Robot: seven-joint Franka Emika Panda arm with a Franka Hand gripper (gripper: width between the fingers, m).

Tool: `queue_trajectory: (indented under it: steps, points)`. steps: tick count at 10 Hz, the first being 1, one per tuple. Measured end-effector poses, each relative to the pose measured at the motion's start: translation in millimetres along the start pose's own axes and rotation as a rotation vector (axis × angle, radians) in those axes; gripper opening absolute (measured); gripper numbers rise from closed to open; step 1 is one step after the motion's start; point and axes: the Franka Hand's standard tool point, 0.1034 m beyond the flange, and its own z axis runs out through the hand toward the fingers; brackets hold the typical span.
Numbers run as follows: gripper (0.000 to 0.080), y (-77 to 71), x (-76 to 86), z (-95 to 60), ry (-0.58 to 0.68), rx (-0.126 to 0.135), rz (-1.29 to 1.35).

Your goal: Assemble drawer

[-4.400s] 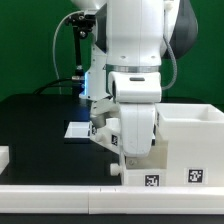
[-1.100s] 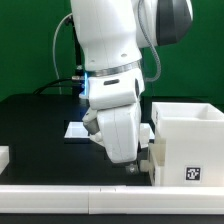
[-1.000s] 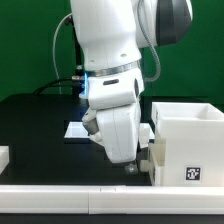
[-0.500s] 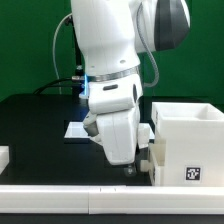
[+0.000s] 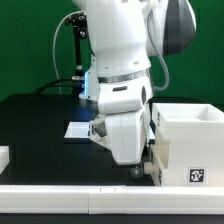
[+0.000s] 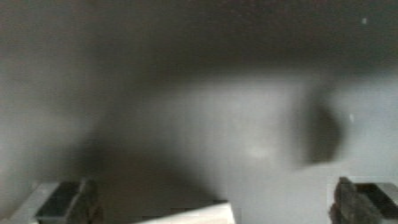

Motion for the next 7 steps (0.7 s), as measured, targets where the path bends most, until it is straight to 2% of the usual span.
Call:
queue_trajectory:
  steps: [2, 5, 7]
  points:
    - [0.0649, 3.7, -13.2, -4.8, -0.006, -0.007, 0.006]
    - [0.0649, 12.6, -17.3, -37.7, -0.029, -0.058, 0.025]
    - [0.0649, 10.2, -17.9, -33.1, -0.029, -0.05, 0.027]
